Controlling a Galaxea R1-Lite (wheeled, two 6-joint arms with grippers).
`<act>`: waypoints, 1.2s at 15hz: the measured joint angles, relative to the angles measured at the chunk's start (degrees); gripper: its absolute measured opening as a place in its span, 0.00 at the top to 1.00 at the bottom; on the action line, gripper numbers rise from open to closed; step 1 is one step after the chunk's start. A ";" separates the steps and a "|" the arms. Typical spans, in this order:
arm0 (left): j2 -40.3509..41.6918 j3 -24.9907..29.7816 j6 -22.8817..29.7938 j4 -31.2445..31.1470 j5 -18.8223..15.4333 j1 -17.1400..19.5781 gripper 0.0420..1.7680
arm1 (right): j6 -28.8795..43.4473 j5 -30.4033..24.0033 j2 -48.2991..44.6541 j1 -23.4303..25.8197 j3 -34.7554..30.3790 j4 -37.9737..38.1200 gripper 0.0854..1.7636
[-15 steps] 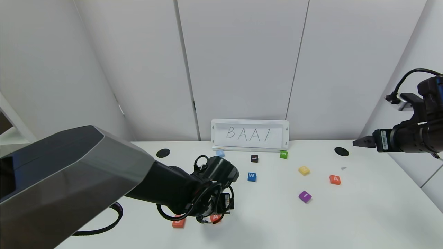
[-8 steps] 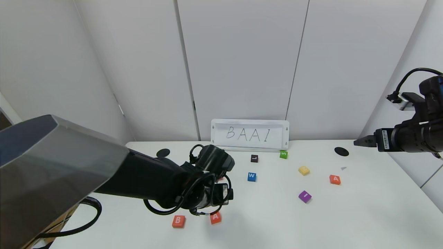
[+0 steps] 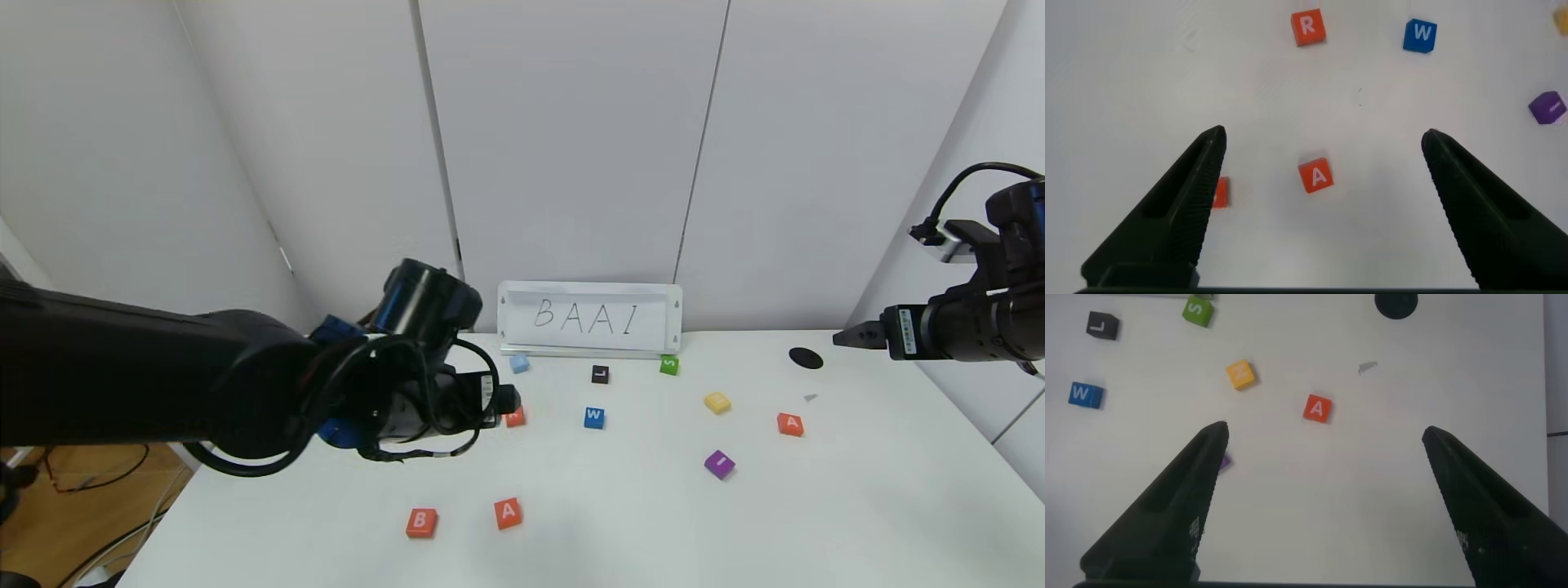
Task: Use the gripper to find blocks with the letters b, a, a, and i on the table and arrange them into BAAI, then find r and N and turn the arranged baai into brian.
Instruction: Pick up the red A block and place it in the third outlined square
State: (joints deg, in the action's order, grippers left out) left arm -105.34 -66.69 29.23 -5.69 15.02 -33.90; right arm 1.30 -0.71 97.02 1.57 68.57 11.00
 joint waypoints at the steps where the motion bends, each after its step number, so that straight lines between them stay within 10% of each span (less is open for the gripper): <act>1: 2.08 0.13 -0.46 -0.13 -1.41 0.94 0.04 | 0.00 0.05 0.00 0.07 0.00 0.00 0.03; 18: 23.87 12.20 -20.31 9.36 -21.59 21.67 0.03 | -0.29 0.71 0.79 0.10 0.09 -0.02 0.03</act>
State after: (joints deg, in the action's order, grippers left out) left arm -81.47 -54.49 8.92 3.67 -6.57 -12.23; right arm 1.01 0.00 97.82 1.67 68.66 10.97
